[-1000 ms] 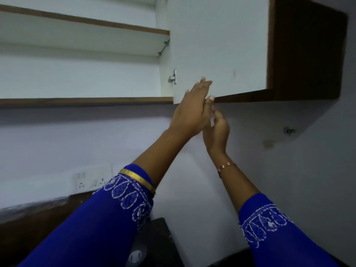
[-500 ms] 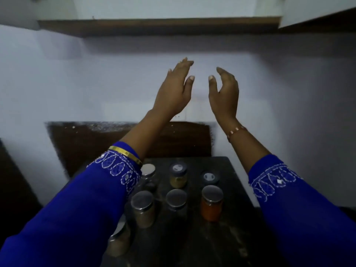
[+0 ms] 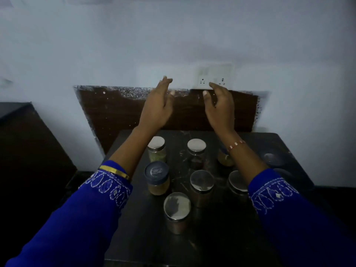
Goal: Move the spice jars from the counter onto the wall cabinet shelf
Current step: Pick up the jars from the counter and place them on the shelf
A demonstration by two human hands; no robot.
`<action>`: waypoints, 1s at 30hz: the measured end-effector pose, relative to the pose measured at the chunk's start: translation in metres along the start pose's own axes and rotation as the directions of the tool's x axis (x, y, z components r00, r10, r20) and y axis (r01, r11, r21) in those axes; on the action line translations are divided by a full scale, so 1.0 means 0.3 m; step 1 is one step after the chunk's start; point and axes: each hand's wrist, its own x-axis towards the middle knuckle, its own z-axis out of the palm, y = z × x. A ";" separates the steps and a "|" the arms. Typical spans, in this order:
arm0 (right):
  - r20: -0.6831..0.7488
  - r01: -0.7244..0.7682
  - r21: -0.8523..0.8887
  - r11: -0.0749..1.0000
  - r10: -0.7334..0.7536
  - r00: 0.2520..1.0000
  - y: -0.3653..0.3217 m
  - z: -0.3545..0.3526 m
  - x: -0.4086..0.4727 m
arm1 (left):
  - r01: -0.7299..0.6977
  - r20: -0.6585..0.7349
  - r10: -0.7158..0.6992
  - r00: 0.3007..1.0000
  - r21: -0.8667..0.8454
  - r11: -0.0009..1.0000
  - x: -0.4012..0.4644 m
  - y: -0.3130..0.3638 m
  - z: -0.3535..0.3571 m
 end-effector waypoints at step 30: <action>0.855 -0.165 -0.182 0.969 0.239 0.460 0.217 0.302 -0.421 | 0.779 0.107 -0.798 0.592 -0.330 0.534 -0.523 -0.299 0.289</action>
